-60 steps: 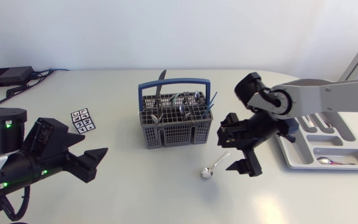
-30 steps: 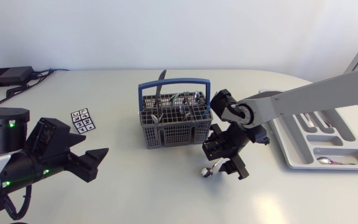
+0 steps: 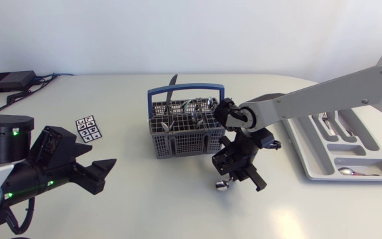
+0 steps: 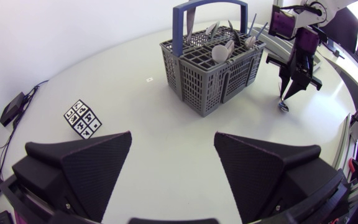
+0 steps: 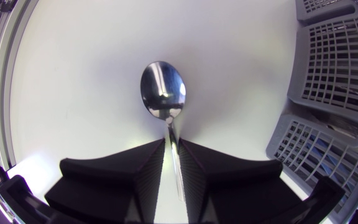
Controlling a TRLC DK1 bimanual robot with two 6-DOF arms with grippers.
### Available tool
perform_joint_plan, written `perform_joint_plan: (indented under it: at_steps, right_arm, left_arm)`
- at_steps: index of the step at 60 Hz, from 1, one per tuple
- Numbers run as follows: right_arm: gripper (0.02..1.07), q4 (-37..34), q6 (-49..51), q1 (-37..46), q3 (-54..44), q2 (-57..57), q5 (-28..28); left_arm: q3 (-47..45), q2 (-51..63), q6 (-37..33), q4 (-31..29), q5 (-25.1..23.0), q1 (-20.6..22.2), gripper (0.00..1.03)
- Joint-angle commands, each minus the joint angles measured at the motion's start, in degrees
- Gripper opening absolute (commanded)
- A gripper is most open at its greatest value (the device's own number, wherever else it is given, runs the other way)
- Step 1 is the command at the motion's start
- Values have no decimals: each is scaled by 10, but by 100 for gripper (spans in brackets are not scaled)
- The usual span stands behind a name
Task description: Transfer all utensils from the basket to the drawer tray.
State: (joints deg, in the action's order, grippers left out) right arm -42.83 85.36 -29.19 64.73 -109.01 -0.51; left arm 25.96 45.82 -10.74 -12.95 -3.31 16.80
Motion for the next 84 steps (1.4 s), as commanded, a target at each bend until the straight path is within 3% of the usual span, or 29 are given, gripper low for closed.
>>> perform_joint_plan:
  at_steps: [1, 17, 37, 49, 63, 84]
  right_arm:
    - [13, -31, 15, -3, 2, -30, 9]
    - [10, -43, 9, 6, -14, -1, -13]
    - [10, -109, 32, 64, -42, 162, -70]
    - [10, -140, 112, 203, -47, 204, -73]
    - [10, -154, 248, 414, -7, 176, -76]
    - [10, -148, 365, 631, 122, 34, -71]
  left_arm:
    - [1, 8, -1, 6, 2, 0, 93]
    - [0, 8, -1, 6, 2, 3, 93]
    - [3, 8, -1, 6, 2, 3, 93]
    - [27, 26, 2, 6, 3, 6, 93]
    - [47, 53, 14, 9, 3, 20, 93]
    - [66, 88, 26, 24, 34, 57, 93]
